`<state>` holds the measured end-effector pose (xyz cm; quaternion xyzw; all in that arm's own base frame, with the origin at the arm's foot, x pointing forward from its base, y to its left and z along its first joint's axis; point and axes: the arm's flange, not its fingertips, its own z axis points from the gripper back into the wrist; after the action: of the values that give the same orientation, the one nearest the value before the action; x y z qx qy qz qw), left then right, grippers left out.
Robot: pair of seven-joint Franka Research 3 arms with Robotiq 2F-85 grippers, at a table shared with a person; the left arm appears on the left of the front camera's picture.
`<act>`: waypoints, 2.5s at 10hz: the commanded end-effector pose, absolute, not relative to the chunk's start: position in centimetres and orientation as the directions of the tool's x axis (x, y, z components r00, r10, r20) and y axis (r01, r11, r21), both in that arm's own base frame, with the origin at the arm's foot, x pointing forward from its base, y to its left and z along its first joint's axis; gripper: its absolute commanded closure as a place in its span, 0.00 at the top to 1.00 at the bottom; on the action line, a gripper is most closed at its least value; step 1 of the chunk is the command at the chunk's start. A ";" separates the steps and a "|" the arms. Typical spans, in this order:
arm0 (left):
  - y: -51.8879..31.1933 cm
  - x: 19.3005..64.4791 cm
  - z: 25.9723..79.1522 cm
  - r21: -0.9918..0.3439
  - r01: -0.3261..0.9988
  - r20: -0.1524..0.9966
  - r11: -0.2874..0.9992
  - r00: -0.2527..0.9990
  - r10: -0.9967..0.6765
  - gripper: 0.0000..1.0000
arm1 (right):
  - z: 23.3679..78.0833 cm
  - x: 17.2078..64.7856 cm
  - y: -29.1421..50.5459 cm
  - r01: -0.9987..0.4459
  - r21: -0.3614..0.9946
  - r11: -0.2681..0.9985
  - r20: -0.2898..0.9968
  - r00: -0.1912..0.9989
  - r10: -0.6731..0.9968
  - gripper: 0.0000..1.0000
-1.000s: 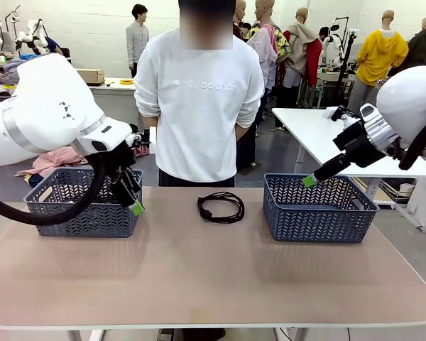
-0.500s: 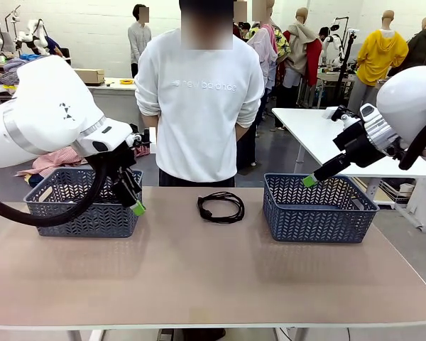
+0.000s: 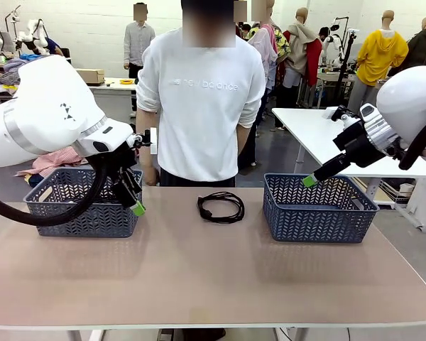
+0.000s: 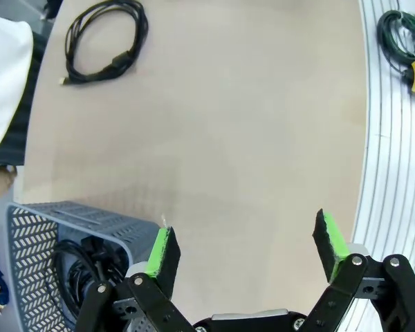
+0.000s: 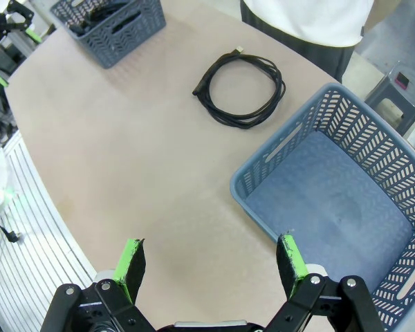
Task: Organize the cables according to human instructions.
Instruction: Pick up a bundle of cables and place it in the basket indicated by the human.
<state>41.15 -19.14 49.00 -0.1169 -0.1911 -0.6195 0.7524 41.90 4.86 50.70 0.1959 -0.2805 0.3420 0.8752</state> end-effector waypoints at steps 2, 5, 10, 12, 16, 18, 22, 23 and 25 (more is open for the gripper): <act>-18.9 41.2 49.1 0.070 0.978 0.430 0.196 0.147 -0.891 1.00 | 50.8 42.1 4.8 -0.716 0.162 0.679 0.643 0.599 0.478 1.00; -18.9 41.2 49.1 0.070 0.978 0.430 0.196 0.147 -0.891 1.00 | 50.8 42.1 4.8 -0.716 0.162 0.679 0.643 0.599 0.478 1.00; -18.9 41.2 49.1 0.070 0.978 0.430 0.196 0.147 -0.891 1.00 | 50.8 42.1 4.8 -0.716 0.162 0.679 0.643 0.599 0.478 1.00; -18.9 41.2 49.1 0.070 0.978 0.430 0.196 0.147 -0.891 1.00 | 50.8 42.1 4.8 -0.716 0.162 0.679 0.643 0.599 0.478 1.00; -18.9 41.2 49.1 0.070 0.978 0.430 0.196 0.147 -0.891 1.00 | 50.8 42.1 4.8 -0.716 0.162 0.679 0.643 0.599 0.478 1.00; -19.1 41.2 49.0 0.061 0.977 0.432 0.205 0.159 -0.887 1.00 | 50.8 42.1 4.8 -0.716 0.162 0.679 0.643 0.599 0.478 1.00; -25.5 46.6 49.9 0.176 0.982 0.240 -0.072 -0.114 -0.964 1.00 | 50.8 42.1 4.8 -0.716 0.162 0.679 0.643 0.599 0.478 1.00; -27.6 48.3 50.0 0.192 0.969 0.187 -0.158 -0.194 -0.963 1.00 | 50.8 42.1 4.8 -0.716 0.162 0.679 0.643 0.599 0.478 1.00; -31.5 51.2 49.2 0.220 0.918 0.097 -0.330 -0.357 -0.929 1.00 | 50.8 42.1 4.8 -0.716 0.162 0.679 0.643 0.599 0.478 1.00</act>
<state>49.18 -30.68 48.84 0.0023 -0.1268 -0.7884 0.6019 41.88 4.91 50.73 0.1957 -0.2807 0.3426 0.8750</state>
